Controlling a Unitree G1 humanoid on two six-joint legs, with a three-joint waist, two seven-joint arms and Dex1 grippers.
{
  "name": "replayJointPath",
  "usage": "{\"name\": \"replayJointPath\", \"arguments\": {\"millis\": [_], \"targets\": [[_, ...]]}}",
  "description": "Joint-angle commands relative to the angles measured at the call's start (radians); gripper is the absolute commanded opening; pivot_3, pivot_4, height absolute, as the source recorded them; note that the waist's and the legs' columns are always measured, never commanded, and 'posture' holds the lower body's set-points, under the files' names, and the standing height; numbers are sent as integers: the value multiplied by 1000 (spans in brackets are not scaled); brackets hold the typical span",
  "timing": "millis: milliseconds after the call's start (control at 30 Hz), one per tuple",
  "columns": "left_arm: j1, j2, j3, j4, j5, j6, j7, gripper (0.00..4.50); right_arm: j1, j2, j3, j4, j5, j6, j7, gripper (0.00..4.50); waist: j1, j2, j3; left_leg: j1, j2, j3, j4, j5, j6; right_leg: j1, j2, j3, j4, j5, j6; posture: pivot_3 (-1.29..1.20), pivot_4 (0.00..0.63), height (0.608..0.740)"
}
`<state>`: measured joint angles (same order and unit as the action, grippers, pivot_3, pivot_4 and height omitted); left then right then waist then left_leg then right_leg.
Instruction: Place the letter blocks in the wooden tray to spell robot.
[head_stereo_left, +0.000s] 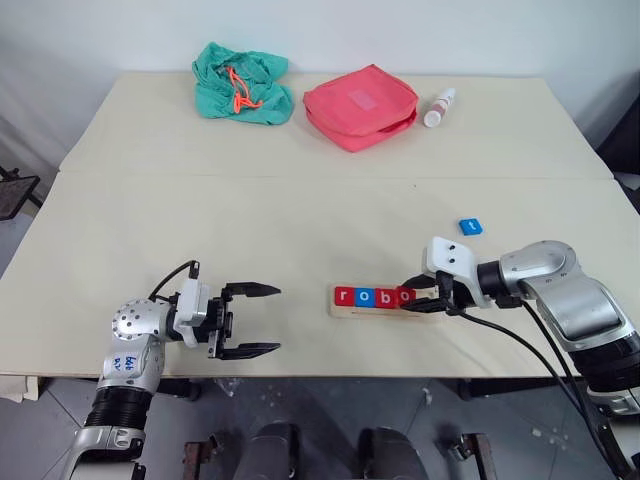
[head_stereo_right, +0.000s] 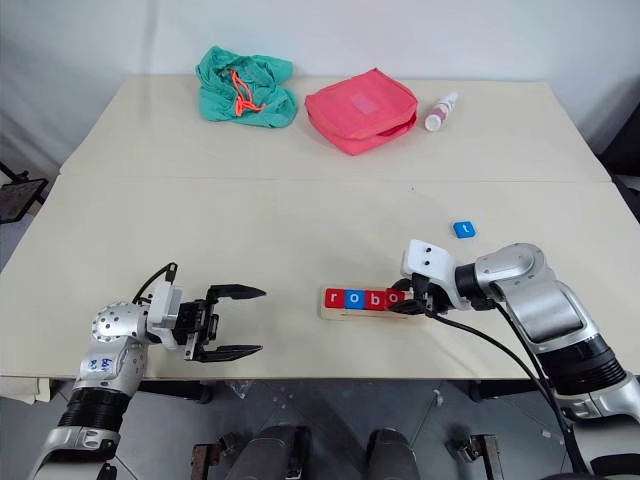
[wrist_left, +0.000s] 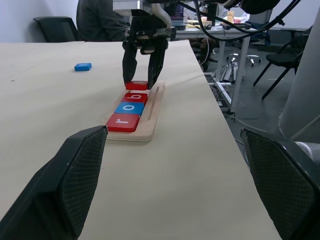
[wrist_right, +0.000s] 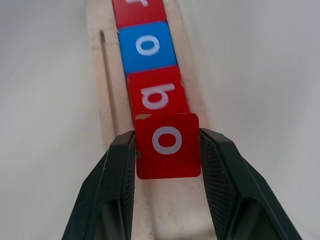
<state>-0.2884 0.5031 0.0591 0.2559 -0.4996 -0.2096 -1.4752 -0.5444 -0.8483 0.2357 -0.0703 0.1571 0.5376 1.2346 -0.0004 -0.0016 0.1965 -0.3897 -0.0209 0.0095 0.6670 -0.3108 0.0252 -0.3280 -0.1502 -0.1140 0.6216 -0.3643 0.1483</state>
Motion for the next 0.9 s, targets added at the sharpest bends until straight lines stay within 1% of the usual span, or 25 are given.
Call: {"name": "replayJointPath", "arguments": {"millis": [33, 67, 100, 200, 267, 400, 567, 733, 833, 900], "targets": [[16, 4, 10, -20, -7, -15, 0, 4500, -18, -6, 1, 11, -11, -41, 10, 2165, -1, 0, 0, 0, 0, 0, 0, 0, 0, 0, 0, 0, 0, 0, 0, 0, 150, 740], [17, 4, 10, -19, -7, -16, 0, 4500, -19, -7, 1, 16, -12, -45, 12, 2530, 0, 0, 0, 0, 0, 0, 0, 0, 0, 0, 0, 0, 0, 0, 0, 0, 150, 740], [17, 4, 11, -18, -7, -16, 1, 4500, -21, -7, 1, 19, -12, -48, 13, 2791, 0, 0, 0, 0, 0, 0, 0, 0, 0, 0, 0, 0, 0, 0, 0, 0, 150, 740], [14, 4, 12, -12, -6, -20, 5, 4500, -22, -6, 0, 16, -6, -55, 25, 3863, 0, 0, 0, 0, 0, 0, 0, 0, 0, 0, 0, 0, 0, 0, 0, 0, 150, 740], [12, 3, 12, -7, -5, -22, 5, 4500, -17, -5, -5, 1, 3, -51, 33, 4461, 0, 0, 0, 0, 0, 0, 0, 0, 0, 0, 0, 0, 0, 0, 0, 0, 150, 740], [5, 1, 10, 4, -4, -28, 6, 4500, 0, -6, -36, -31, 26, -44, 27, 4461, 0, 0, 0, 0, 0, 0, 0, 0, 0, 0, 0, 0, 0, 0, 0, 0, 150, 740], [-8, -4, 9, 23, -1, -37, 6, 4500, 71, -19, -137, -77, 85, -17, -20, 4461, 5, 0, 0, 0, 0, -1, 0, 0, 0, 0, 0, 0, 0, 0, 0, 0, 150, 740], [-16, -11, 7, 44, 0, -45, 1, 4500, 177, 11, -305, -69, 119, -38, -154, 4461, 7, 0, 0, 0, 0, -1, 0, 0, 0, 1, 0, -1, 0, 0, 0, 0, 150, 740], [-23, -16, 8, 60, 3, -51, -3, 4500, 248, 66, -439, -73, 177, -9, -257, 4461, 9, 0, 0, 0, 0, 0, 0, 0, 0, 1, 0, -1, 0, 0, 0, 0, 150, 740], [-28, -18, 8, 71, 4, -55, -5, 4500, 288, 89, -502, -76, 193, 15, -316, 4461, 10, 0, 0, 0, 0, 0, 0, 0, 0, 1, 0, -1, 0, 0, 0, 0, 150, 740]]}}
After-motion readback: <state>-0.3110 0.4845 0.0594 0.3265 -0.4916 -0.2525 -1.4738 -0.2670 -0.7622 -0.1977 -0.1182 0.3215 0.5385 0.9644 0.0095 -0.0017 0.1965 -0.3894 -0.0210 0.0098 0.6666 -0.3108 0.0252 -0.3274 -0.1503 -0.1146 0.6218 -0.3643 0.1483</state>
